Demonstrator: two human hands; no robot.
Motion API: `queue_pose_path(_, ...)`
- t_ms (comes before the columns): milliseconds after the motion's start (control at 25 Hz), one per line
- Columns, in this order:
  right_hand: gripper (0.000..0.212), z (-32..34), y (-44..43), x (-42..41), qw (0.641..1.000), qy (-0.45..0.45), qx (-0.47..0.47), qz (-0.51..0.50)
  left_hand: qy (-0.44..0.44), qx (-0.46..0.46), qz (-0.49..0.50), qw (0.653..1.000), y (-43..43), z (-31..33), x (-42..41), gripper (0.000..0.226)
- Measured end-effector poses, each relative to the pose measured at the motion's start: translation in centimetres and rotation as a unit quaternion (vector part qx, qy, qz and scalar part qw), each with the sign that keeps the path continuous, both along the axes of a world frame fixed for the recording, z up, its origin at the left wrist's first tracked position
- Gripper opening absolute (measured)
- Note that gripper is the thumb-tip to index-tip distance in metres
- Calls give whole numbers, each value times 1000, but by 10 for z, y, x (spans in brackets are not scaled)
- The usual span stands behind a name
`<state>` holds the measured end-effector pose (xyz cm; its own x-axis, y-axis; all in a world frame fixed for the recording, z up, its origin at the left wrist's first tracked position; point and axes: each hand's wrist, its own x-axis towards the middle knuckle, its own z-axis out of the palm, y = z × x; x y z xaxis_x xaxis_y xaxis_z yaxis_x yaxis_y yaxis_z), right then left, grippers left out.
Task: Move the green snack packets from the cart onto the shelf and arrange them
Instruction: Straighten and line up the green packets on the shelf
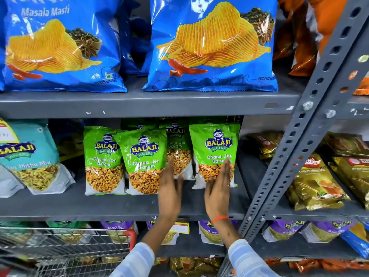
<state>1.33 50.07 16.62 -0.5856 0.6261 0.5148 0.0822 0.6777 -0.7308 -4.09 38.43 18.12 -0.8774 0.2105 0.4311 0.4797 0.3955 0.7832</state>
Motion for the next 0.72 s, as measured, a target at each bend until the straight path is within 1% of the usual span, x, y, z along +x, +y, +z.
queue_pose_path(80, 66, 1, -18, -9, 998, 12, 32, 55, 59, 1, 73, 996, -28, 1, -6, 66)
queue_pose_path(160, 59, -1, -36, -19, 990, 11, 52, 128, 67, -9, 133, 989, -48, -2, -13, 72)
queue_pose_path(240, 58, -3, -57, -30, 976, -23, 29, 213, 15, 15, 153, 988, -65, -9, -20, 71)
queue_pose_path(280, 61, -5, -65, -37, 968, -52, -3, 245, -25, 48, 147, 988, -71, -11, -23, 68)
queue_pose_path(360, 69, -7, -77, -52, 946, -100, -100, 293, -106, 109, 126, 980, -83, -15, -30, 61)
queue_pose_path(440, 77, -7, -81, -63, 929, -116, -172, 307, -146, 116, 107, 977, -89, -16, -34, 56)
queue_pose_path(480, 80, -8, -79, -66, 929, -115, -186, 299, -160, 123, 94, 975, -90, -17, -33, 54)
queue_pose_path(600, 87, -16, -61, -59, 941, -107, -189, 261, -193, 176, 53, 964, -88, -13, -25, 40)
queue_pose_path(680, 86, -25, -51, -48, 943, -94, -189, 258, -184, 209, 9, 960, -89, -2, -24, 38)
queue_pose_path(720, 84, -28, -47, -42, 940, -89, -197, 265, -174, 212, -5, 962, -88, 6, -27, 40)
